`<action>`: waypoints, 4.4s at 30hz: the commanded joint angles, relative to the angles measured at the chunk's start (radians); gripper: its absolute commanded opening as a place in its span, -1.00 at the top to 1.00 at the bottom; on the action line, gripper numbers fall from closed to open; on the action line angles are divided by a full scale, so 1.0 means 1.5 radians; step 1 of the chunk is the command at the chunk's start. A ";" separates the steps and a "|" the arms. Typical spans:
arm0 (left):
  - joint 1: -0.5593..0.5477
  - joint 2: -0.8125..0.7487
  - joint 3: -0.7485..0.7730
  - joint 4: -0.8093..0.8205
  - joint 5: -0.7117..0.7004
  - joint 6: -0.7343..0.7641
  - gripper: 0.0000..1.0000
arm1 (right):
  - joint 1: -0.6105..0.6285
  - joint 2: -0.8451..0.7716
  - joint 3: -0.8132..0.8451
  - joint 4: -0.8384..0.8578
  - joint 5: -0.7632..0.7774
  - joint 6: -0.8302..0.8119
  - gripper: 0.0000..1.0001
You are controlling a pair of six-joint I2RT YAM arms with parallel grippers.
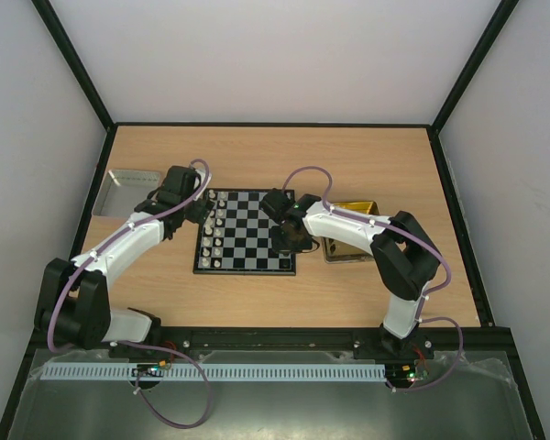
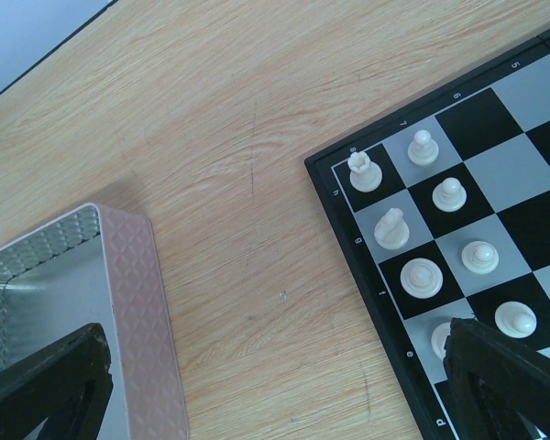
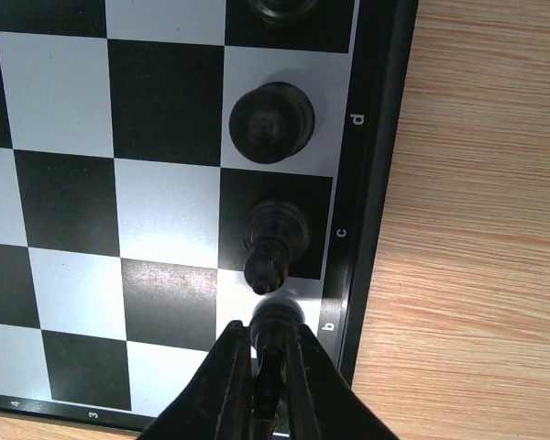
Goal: Set up the chess pieces on the board
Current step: Place the chess piece on the chessboard, then pick up the chess piece from the storage box, then place the chess piece on the chessboard.
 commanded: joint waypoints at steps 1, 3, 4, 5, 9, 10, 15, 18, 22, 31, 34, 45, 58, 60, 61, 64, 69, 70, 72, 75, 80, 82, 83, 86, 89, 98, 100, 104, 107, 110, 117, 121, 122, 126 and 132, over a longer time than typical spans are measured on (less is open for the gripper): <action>-0.002 -0.007 -0.009 0.005 0.001 0.003 -0.98 | 0.005 0.009 0.012 -0.001 0.006 0.008 0.78; -0.002 -0.006 -0.009 0.005 0.001 0.003 -0.98 | 0.005 0.009 0.013 -0.001 0.007 0.007 0.77; -0.002 -0.005 -0.009 0.005 0.001 0.003 -0.98 | 0.005 0.010 0.013 -0.001 0.006 0.008 0.77; -0.003 -0.004 -0.008 0.006 0.001 0.003 -0.98 | 0.005 0.009 0.013 0.000 0.005 0.007 0.77; -0.002 -0.004 -0.009 0.007 0.001 0.003 -0.98 | 0.005 0.009 0.017 0.001 0.000 0.007 0.75; -0.002 -0.003 -0.009 0.007 0.001 0.003 -0.98 | 0.004 0.008 0.018 0.000 0.000 0.008 0.74; -0.002 0.000 -0.009 0.010 0.000 0.004 -0.98 | 0.005 0.007 0.026 -0.002 -0.004 0.008 0.72; -0.002 0.000 -0.009 0.010 -0.001 0.004 -0.98 | 0.005 0.005 0.025 -0.003 -0.004 0.007 0.72; -0.002 0.000 -0.008 0.009 -0.001 0.004 -0.98 | 0.005 0.003 0.024 -0.004 -0.003 0.006 0.72; -0.002 0.000 -0.007 0.006 0.000 0.003 -0.98 | 0.004 -0.004 0.014 -0.010 0.015 0.007 0.71; -0.002 0.001 -0.007 0.006 0.000 0.003 -0.98 | 0.005 -0.011 0.009 -0.011 0.019 0.010 0.71; -0.003 0.000 -0.007 0.005 0.000 0.003 -0.98 | 0.004 -0.025 0.007 -0.014 0.026 0.015 0.58; -0.003 -0.008 -0.004 0.001 0.000 0.004 -0.98 | -0.138 -0.144 -0.010 -0.069 0.072 -0.004 0.46; -0.004 -0.006 -0.003 -0.001 -0.001 0.004 -0.98 | -0.212 -0.162 -0.031 -0.064 0.063 -0.015 0.47; -0.005 -0.005 -0.002 -0.001 -0.001 0.004 -0.98 | -0.239 -0.168 -0.042 -0.060 0.059 -0.018 0.48; -0.006 -0.007 -0.003 -0.001 -0.003 0.004 -0.98 | -0.302 -0.177 -0.067 -0.038 0.063 -0.023 0.48; -0.006 -0.005 -0.003 -0.001 -0.003 0.005 -0.98 | -0.383 -0.135 -0.090 -0.002 0.037 -0.024 0.52; -0.007 -0.004 -0.002 0.000 -0.003 0.005 -0.98 | -0.393 -0.126 -0.091 0.007 0.030 -0.025 0.53; -0.008 -0.003 0.000 0.000 -0.003 0.004 -0.98 | -0.407 -0.108 -0.094 0.023 0.023 -0.020 0.54; -0.008 -0.002 0.003 -0.002 -0.002 0.003 -0.98 | -0.427 -0.085 -0.104 0.052 0.018 -0.007 0.54; -0.008 -0.003 -0.001 0.001 0.001 0.003 -0.98 | -0.448 -0.035 -0.095 0.069 0.007 -0.017 0.58; -0.008 -0.001 -0.005 0.003 -0.001 0.004 -0.98 | -0.449 -0.024 -0.088 0.070 0.005 -0.023 0.58; -0.008 0.000 -0.005 0.004 -0.001 0.005 -0.98 | -0.448 -0.019 -0.084 0.070 0.005 -0.025 0.58; -0.008 0.000 -0.007 0.006 0.001 0.005 -0.98 | -0.449 -0.010 -0.070 0.069 0.009 -0.030 0.58; -0.008 0.001 -0.006 0.006 0.001 0.004 -0.98 | -0.450 -0.003 -0.062 0.070 0.008 -0.030 0.59; -0.008 0.002 -0.008 0.008 0.001 0.004 -0.98 | -0.449 -0.020 -0.075 0.062 0.021 -0.029 0.95; -0.008 0.002 -0.007 0.008 0.000 0.004 -0.98 | -0.449 -0.027 -0.081 0.061 0.020 -0.029 0.96; -0.008 0.000 -0.007 0.008 0.000 0.005 -0.98 | -0.439 -0.059 -0.078 0.047 0.019 -0.040 0.96; -0.008 0.000 -0.010 0.008 0.000 0.004 -0.98 | -0.381 -0.087 -0.035 0.005 0.063 -0.054 0.96; -0.009 0.003 -0.009 0.008 0.001 0.005 -0.98 | -0.307 -0.094 0.029 -0.044 0.077 -0.057 0.96; -0.011 0.005 -0.005 0.005 0.000 0.005 -0.98 | -0.190 -0.018 0.188 -0.117 0.052 -0.073 0.96; -0.011 0.003 -0.009 0.006 -0.003 0.006 -0.98 | -0.134 0.053 0.286 -0.156 0.057 -0.101 0.96; -0.011 0.003 -0.009 0.006 -0.004 0.006 -0.98 | -0.125 0.070 0.301 -0.162 0.055 -0.109 0.96; -0.010 0.002 -0.009 0.007 -0.006 0.008 -0.98 | -0.108 0.122 0.337 -0.179 0.047 -0.128 0.96; -0.011 0.004 -0.013 0.012 -0.008 0.008 -0.98 | -0.096 0.161 0.359 -0.187 0.029 -0.145 0.96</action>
